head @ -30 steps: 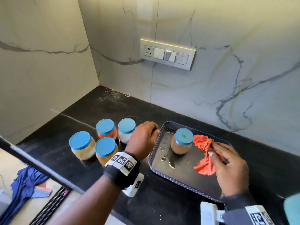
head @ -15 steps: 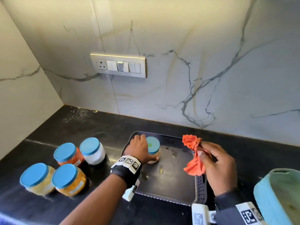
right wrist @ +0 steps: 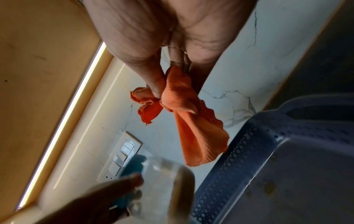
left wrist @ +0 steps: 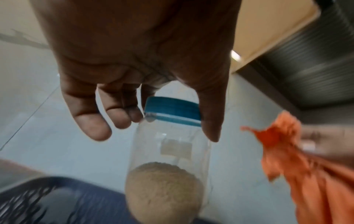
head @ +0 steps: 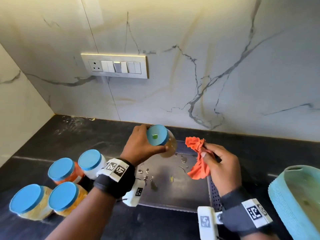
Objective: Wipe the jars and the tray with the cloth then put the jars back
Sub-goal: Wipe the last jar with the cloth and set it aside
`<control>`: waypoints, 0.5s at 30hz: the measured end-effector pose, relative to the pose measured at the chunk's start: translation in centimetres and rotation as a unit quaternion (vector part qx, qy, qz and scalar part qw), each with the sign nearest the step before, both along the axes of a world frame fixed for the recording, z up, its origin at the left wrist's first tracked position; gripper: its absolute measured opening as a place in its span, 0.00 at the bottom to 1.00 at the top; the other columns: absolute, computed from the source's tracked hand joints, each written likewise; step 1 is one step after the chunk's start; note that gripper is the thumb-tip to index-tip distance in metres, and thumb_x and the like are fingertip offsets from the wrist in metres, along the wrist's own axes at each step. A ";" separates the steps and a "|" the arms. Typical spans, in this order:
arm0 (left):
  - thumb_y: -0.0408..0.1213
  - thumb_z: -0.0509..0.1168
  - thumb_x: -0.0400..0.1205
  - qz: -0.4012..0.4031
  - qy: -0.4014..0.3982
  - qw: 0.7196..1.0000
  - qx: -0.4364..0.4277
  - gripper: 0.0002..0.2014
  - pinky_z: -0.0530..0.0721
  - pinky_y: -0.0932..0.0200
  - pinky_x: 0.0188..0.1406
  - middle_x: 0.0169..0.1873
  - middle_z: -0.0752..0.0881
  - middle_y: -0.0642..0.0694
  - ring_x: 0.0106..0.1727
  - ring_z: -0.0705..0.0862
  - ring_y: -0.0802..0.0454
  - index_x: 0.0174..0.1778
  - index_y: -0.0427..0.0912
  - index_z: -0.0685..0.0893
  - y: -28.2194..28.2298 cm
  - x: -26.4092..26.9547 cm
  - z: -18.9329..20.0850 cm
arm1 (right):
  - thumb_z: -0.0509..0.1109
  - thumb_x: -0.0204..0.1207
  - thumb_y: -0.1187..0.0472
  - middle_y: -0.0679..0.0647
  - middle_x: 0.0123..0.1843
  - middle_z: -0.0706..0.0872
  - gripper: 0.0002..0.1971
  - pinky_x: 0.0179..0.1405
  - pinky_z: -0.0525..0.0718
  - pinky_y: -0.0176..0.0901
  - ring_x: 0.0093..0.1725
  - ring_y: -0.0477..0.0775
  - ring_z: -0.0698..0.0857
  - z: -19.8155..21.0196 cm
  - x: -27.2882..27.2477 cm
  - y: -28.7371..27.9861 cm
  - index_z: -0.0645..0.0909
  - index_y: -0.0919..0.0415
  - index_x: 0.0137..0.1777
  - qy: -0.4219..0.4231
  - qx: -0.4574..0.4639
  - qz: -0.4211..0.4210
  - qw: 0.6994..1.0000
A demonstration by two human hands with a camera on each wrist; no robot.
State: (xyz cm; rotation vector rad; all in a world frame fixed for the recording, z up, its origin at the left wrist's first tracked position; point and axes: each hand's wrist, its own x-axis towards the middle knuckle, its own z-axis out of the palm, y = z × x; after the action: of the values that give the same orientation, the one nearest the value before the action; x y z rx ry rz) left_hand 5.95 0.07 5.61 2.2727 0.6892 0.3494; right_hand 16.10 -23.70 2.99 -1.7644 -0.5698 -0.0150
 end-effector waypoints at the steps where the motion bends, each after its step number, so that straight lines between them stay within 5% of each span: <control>1: 0.52 0.87 0.64 -0.010 -0.036 0.999 -0.034 0.41 0.82 0.63 0.56 0.60 0.78 0.52 0.59 0.81 0.56 0.70 0.48 0.75 -0.3 -0.5 0.9 | 0.75 0.75 0.75 0.48 0.54 0.92 0.20 0.53 0.83 0.25 0.55 0.44 0.90 0.1 -0.5 0.5 0.90 0.48 0.56 0.005 0.009 0.008 1.000; 4: 0.47 0.88 0.65 -0.047 -0.111 0.986 -0.112 0.41 0.84 0.69 0.53 0.58 0.84 0.58 0.59 0.84 0.64 0.70 0.50 0.73 -1.8 -1.7 2.2 | 0.76 0.77 0.71 0.44 0.56 0.91 0.19 0.57 0.87 0.35 0.58 0.44 0.89 0.0 -2.4 1.8 0.89 0.45 0.57 0.004 0.018 0.029 0.999; 8: 0.49 0.89 0.62 -0.070 -0.187 0.966 -0.166 0.42 0.85 0.65 0.61 0.58 0.88 0.62 0.62 0.86 0.66 0.69 0.53 0.75 -4.3 -2.7 1.1 | 0.76 0.76 0.74 0.37 0.51 0.93 0.23 0.56 0.89 0.43 0.54 0.43 0.92 0.0 -4.2 1.9 0.91 0.38 0.53 0.046 0.053 0.032 0.997; 11: 0.38 0.90 0.61 -0.098 -0.229 0.946 -0.208 0.43 0.84 0.61 0.64 0.61 0.88 0.58 0.64 0.86 0.58 0.70 0.50 0.76 -5.7 -3.2 -0.6 | 0.76 0.76 0.74 0.46 0.46 0.95 0.27 0.51 0.91 0.46 0.48 0.49 0.93 0.5 -5.4 0.8 0.93 0.33 0.45 0.089 0.080 0.051 0.992; 15: 0.35 0.88 0.61 -0.142 -0.241 0.930 -0.239 0.43 0.81 0.65 0.64 0.63 0.87 0.55 0.66 0.86 0.56 0.72 0.47 0.76 -6.3 -3.4 -2.1 | 0.75 0.75 0.75 0.55 0.45 0.95 0.23 0.55 0.88 0.61 0.49 0.59 0.93 -0.4 -6.0 -0.6 0.95 0.40 0.47 0.156 0.109 0.053 0.980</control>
State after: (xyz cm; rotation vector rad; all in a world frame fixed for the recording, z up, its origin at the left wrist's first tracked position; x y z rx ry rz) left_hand 2.53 -6.25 3.46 1.6926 0.1571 0.5108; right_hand 10.07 -24.26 2.60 -1.4840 -0.4149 0.2608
